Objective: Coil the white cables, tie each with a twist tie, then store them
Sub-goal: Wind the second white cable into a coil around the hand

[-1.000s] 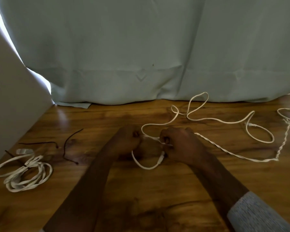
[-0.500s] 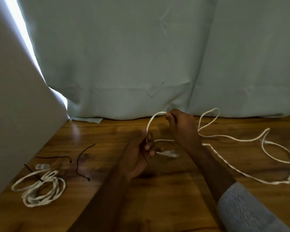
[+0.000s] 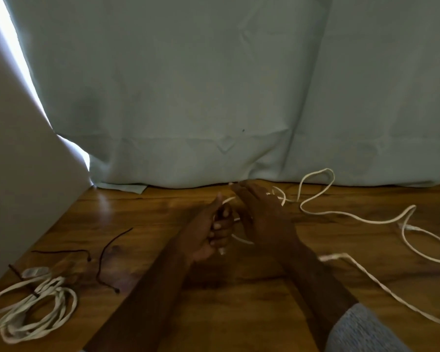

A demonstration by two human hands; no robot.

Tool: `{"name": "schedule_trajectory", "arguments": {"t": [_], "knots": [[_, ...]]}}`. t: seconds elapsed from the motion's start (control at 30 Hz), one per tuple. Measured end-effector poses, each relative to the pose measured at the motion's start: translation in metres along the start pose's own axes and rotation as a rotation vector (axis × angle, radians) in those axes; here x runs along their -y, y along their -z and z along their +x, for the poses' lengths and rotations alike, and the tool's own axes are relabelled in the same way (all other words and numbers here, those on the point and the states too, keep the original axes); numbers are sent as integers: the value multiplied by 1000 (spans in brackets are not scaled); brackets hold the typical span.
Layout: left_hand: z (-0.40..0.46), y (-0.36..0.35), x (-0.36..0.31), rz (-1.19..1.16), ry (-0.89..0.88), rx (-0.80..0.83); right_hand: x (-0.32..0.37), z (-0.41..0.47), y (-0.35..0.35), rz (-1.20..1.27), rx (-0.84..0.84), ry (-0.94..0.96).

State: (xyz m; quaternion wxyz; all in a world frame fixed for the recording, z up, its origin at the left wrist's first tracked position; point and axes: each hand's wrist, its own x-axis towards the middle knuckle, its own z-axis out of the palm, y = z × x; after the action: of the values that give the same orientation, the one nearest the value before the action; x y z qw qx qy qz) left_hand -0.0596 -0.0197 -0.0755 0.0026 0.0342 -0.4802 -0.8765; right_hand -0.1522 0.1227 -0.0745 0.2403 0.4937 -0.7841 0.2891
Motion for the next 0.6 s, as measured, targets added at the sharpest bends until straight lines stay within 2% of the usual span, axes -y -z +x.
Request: {"name": "schedule_trajectory", "arguments": {"t": [0.07, 0.2, 0.33, 0.43, 0.5, 0.6], "knots": [[-2, 0, -1, -65, 4, 83, 4, 1, -5, -10, -31, 18], [-10, 2, 4, -203, -41, 205, 4, 1, -10, 94, -58, -78], [-14, -2, 7, -219, 1, 300, 10, 4, -7, 82, -79, -143], [-15, -12, 9, -214, 9, 338, 18, 4, -8, 210, -14, -165], [-17, -14, 7, -224, -45, 321, 21, 4, -10, 235, 46, -186], [-14, -7, -3, -279, -205, 166, 19, -1, -15, 76, 122, -102]]}}
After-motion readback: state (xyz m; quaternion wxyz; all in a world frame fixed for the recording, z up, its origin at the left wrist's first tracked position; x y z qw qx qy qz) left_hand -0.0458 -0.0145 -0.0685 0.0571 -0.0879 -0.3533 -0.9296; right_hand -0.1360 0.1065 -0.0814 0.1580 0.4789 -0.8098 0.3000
